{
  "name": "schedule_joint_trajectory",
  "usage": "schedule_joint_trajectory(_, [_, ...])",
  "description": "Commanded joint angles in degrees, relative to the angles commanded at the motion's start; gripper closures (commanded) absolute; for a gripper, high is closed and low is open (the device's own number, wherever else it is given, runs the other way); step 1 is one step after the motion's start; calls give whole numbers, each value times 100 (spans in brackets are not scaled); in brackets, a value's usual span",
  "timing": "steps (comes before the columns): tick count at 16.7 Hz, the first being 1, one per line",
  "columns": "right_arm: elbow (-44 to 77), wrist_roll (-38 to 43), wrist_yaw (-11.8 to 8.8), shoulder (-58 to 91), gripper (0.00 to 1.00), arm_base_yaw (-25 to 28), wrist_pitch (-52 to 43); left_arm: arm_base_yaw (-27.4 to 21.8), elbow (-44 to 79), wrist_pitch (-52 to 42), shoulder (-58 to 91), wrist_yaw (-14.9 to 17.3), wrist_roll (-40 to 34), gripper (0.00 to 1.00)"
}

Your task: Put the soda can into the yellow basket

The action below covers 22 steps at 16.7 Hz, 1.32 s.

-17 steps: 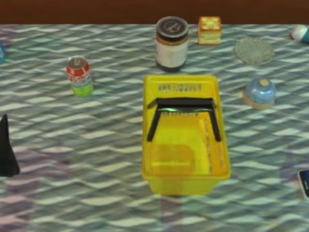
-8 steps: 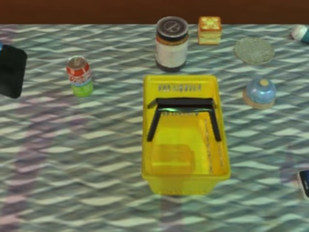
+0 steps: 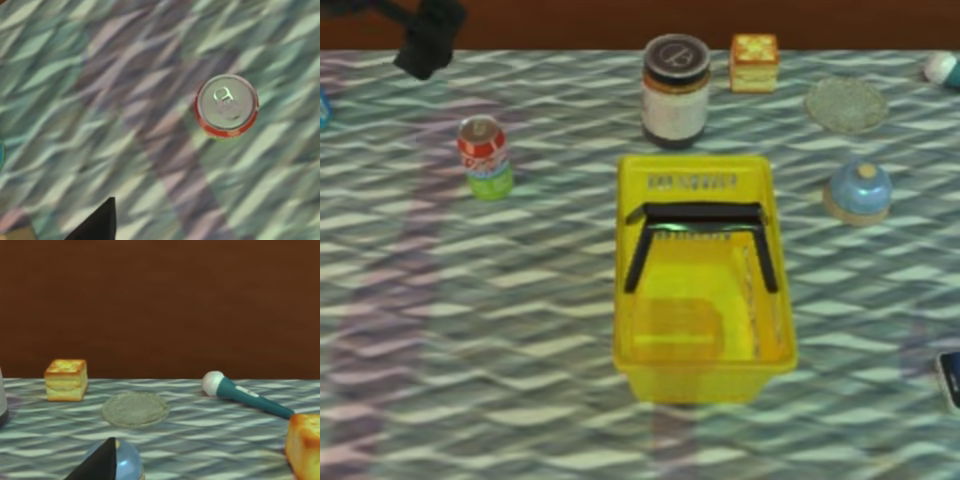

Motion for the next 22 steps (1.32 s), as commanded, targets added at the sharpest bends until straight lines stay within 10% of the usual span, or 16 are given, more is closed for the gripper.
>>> schedule_joint_trajectory(10, [0, 0, 0, 0, 0, 0, 0, -105, 4229, -2309, 4273, -88, 973, 0])
schedule_joint_trajectory(22, [0, 0, 0, 0, 0, 0, 0, -109, 4194, -2120, 4621, -106, 1056, 0])
